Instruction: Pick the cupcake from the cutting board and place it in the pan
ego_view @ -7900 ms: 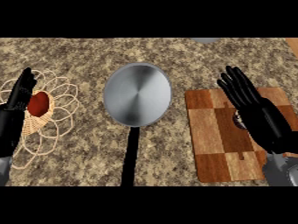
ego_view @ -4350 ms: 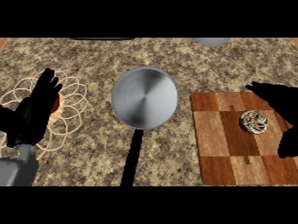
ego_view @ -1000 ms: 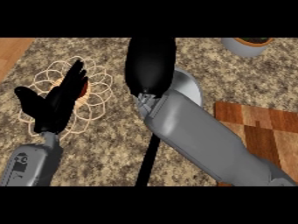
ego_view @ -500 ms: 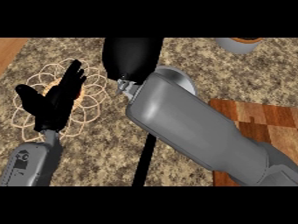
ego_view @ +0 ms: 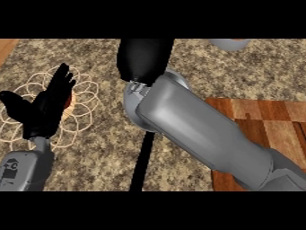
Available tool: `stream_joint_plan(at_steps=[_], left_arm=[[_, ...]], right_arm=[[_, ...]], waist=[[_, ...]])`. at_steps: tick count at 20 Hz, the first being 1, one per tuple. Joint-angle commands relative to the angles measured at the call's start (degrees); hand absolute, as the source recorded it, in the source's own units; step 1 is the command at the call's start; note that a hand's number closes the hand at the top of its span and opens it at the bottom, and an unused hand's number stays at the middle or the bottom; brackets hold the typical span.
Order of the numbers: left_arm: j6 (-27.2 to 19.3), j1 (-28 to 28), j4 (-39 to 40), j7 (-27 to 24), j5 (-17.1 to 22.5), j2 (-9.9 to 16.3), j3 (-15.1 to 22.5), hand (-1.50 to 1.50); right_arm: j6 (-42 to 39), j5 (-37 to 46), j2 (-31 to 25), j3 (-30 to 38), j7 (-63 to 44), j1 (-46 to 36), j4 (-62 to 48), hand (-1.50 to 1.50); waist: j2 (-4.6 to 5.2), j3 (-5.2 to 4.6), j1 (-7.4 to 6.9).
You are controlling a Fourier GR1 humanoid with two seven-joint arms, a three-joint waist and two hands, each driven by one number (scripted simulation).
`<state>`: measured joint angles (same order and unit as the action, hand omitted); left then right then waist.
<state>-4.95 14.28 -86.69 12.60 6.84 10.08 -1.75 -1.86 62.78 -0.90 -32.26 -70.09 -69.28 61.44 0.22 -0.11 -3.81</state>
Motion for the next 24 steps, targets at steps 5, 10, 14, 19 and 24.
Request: stream_joint_plan(at_steps=[5,10,14,19,24], left_arm=[[0.2,-4.3,-4.0,0.3,0.9,0.1,-0.7,0.00],[1.8,-1.2,-1.4,1.5,1.6,1.9,-2.1,0.00],[0.0,-3.2,-3.7,1.1,0.4,0.0,-1.1,0.00],[3.6,-3.9,-2.5,0.2,2.7,2.6,-2.9,0.00],[0.0,-0.4,-1.4,1.1,0.0,-0.3,-1.1,0.00]], right_arm=[[15.3,2.5,0.9,0.9,-1.7,9.4,-4.0,1.50],[23.2,-0.3,0.9,1.3,4.5,12.5,-10.0,1.50],[23.6,-2.1,0.9,3.1,7.2,11.8,-16.6,1.50],[29.1,-8.6,0.9,5.9,2.5,16.2,-18.1,-1.50],[35.7,-15.1,0.9,6.4,11.7,19.0,-21.2,-1.50]], waist=[[0.01,0.13,2.09],[0.33,0.10,1.96],[0.15,0.10,2.11],[0.51,0.09,0.68],[0.43,0.15,1.87]])
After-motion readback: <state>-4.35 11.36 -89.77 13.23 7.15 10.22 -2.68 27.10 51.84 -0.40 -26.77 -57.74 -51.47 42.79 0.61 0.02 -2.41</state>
